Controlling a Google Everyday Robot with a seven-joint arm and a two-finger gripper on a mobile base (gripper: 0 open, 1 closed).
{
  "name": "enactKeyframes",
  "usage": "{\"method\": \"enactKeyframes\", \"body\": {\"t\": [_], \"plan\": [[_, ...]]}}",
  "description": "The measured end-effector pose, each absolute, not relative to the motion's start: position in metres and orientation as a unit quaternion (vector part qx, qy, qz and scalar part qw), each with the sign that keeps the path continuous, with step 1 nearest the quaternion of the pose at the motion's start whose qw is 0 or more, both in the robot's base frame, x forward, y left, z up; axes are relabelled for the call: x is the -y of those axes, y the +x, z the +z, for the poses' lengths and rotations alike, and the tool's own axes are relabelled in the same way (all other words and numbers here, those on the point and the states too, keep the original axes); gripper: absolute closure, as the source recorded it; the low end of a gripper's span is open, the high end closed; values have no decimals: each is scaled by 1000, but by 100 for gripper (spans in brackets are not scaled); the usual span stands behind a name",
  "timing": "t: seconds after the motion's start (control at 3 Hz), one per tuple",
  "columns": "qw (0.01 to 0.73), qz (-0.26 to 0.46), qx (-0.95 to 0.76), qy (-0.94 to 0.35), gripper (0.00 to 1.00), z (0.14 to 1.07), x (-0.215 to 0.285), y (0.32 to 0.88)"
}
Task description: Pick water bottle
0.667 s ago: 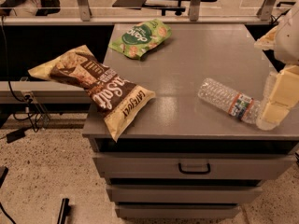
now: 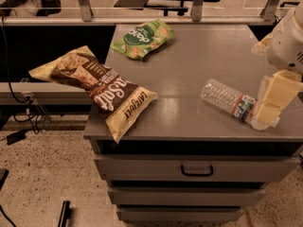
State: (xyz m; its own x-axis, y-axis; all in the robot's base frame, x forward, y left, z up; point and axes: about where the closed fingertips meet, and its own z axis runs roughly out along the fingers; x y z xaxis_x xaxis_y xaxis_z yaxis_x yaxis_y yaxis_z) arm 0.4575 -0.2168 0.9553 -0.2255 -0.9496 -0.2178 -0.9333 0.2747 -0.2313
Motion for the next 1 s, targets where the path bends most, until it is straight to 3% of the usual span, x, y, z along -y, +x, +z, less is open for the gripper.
{"method": "enactKeyframes", "body": {"t": [1.0], "plan": [[111,26,-810,-575,0,872,231,495]]}}
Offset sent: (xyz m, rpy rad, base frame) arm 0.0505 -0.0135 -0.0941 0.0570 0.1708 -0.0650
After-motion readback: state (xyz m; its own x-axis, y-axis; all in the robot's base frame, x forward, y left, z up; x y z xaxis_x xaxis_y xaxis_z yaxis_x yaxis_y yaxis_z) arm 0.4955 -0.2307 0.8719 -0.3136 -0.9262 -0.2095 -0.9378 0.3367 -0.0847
